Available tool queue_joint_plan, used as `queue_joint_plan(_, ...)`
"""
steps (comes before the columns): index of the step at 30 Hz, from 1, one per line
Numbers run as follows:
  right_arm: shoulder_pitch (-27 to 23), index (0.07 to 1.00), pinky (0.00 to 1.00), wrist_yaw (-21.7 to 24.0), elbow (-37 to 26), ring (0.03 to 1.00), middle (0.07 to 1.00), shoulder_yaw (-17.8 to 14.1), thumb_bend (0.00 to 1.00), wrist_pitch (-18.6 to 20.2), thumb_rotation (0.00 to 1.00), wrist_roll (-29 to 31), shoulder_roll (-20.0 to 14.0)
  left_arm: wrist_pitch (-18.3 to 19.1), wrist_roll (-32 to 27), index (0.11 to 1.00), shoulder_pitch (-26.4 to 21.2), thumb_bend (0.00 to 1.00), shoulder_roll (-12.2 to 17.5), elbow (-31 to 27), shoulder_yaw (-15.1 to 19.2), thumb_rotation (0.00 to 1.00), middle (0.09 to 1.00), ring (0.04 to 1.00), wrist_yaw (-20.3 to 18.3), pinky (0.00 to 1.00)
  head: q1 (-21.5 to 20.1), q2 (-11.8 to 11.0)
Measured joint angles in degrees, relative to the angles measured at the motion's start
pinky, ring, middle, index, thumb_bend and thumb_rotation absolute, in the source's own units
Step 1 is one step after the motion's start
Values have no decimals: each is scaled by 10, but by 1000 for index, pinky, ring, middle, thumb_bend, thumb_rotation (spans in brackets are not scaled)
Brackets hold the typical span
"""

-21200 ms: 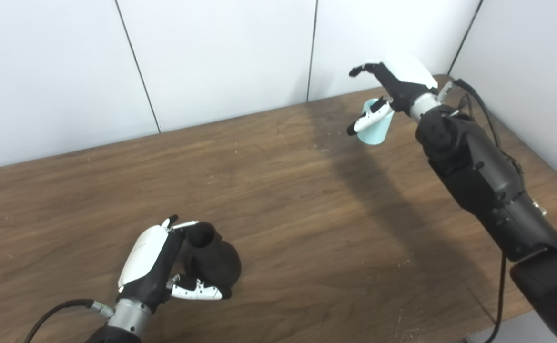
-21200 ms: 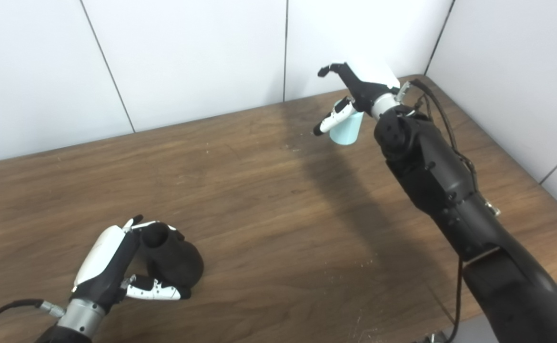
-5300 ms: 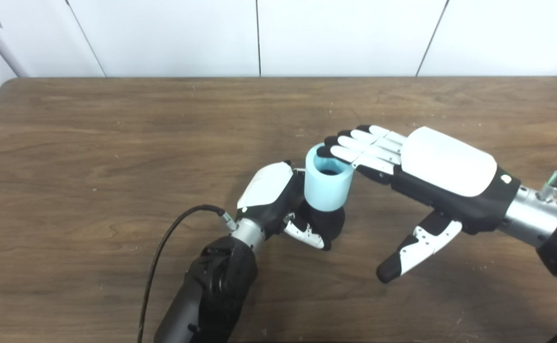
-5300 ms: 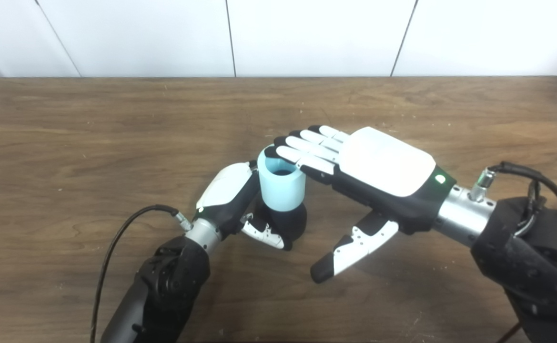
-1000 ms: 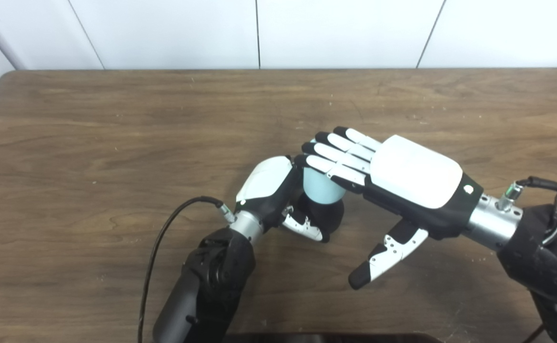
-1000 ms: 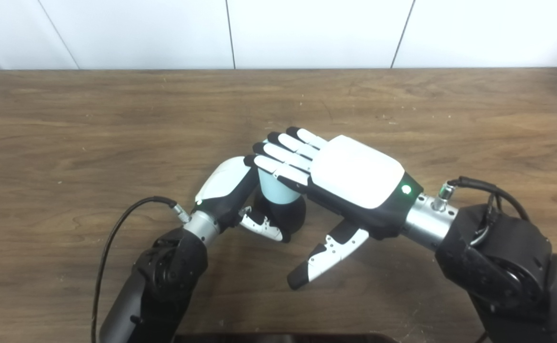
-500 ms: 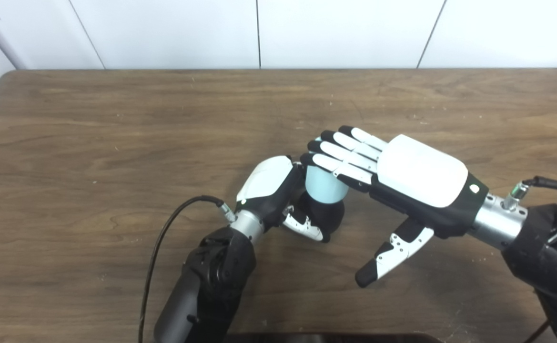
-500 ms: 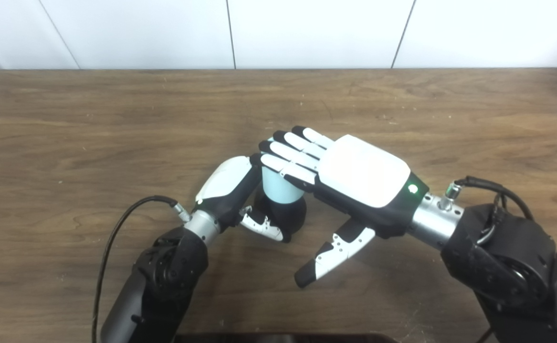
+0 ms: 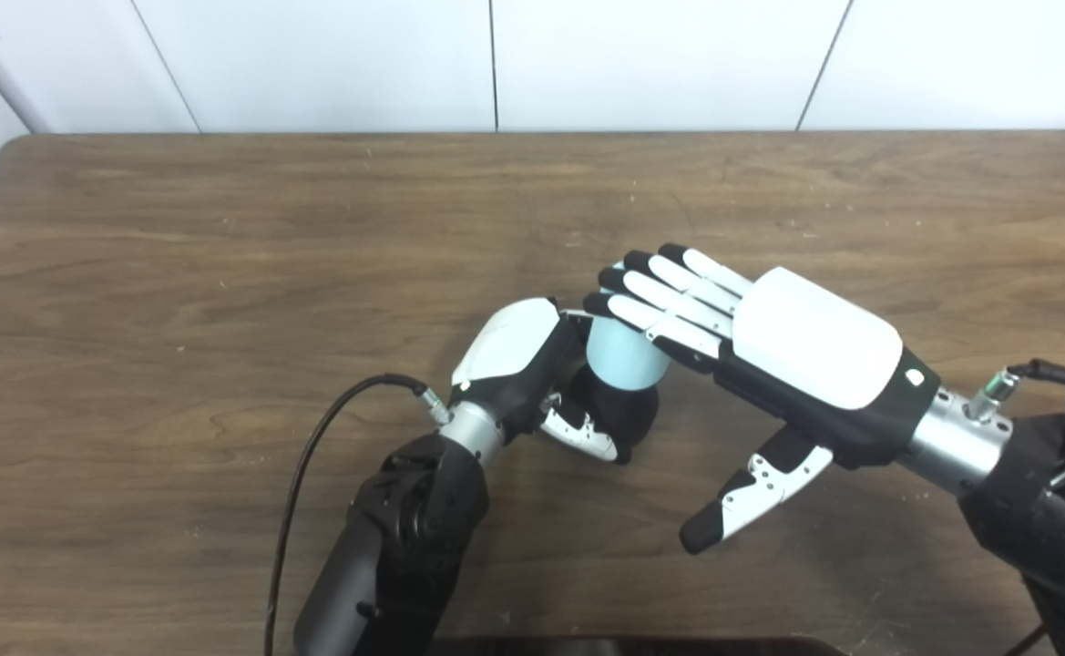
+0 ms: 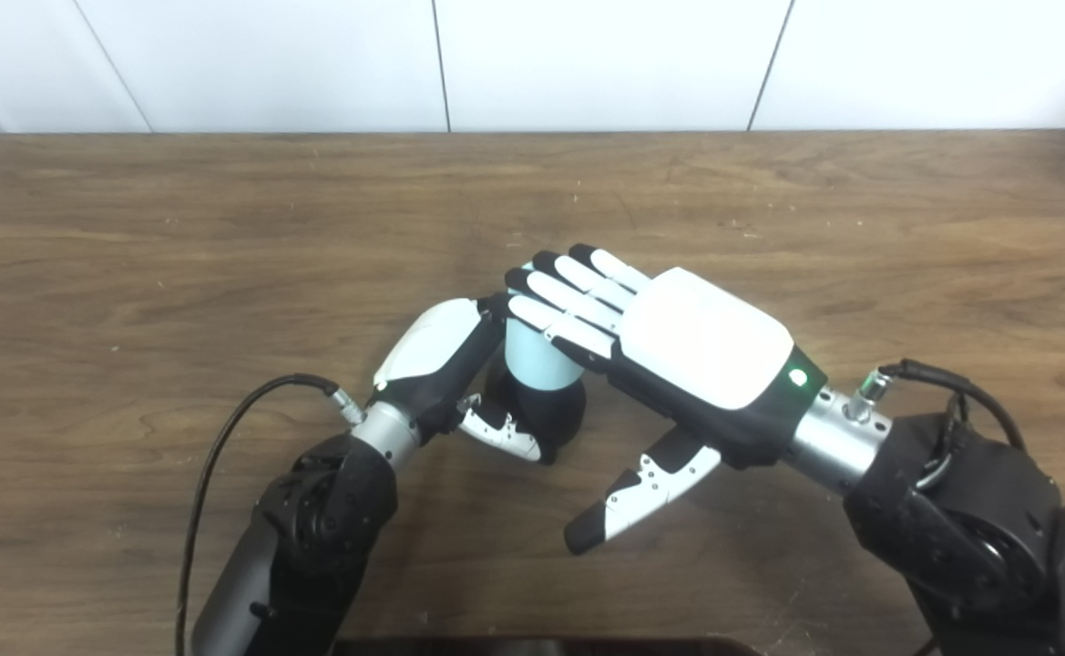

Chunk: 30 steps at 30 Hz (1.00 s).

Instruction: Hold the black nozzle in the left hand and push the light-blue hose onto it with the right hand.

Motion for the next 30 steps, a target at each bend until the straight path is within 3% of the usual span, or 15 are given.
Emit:
queue_joint_plan(14, 12, 989, 1000, -35, 16, 1000, 1000, 25, 672, -8, 1000, -11, 12, 0, 0, 489, 0, 517, 2, -1, 0, 41, 604, 745, -4, 1000, 1, 3)
queue_joint_plan(30, -1, 987, 1000, -36, 21, 1000, 1000, 33, 673, -6, 1000, 3, -7, 0, 0, 489, 0, 517, 1, -1, 1, 41, 601, 733, -5, 1000, 1, 4)
